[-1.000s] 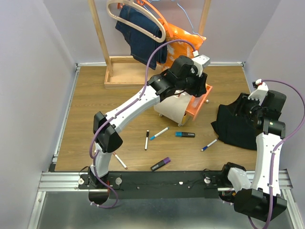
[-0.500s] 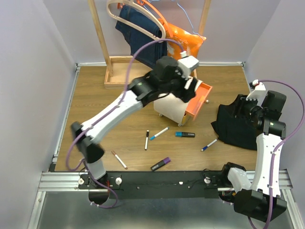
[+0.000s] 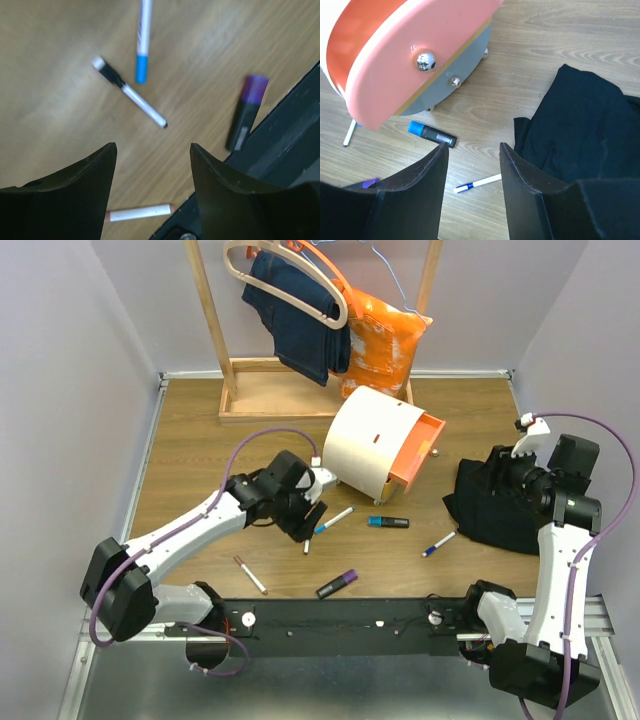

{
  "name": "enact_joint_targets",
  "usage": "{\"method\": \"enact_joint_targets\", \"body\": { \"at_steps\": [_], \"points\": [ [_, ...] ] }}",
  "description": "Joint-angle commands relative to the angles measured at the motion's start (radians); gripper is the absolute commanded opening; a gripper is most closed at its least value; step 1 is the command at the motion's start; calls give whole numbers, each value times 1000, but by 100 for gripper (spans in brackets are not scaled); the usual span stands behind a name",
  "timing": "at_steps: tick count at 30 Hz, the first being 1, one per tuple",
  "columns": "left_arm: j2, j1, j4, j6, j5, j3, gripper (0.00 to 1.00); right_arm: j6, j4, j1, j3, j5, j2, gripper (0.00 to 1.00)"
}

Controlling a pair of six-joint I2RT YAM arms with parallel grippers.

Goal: Sort the stationery into containers
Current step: Pick up the pen from the corner of the board.

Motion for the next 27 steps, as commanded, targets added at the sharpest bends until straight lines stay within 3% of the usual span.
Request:
{"method": "enact_joint_targets", "body": {
  "at_steps": [1, 13, 27],
  "points": [
    [-37, -60, -5, 15, 62, -61, 68, -24, -31, 1, 22, -13, -14, 53],
    [78, -365, 149, -162, -7, -130, 67, -76, 22, 1, -6, 61, -42, 53],
    [245, -464, 204, -247, -123, -103, 70, -47, 37, 1, 13, 59, -93, 53]
  ]
}}
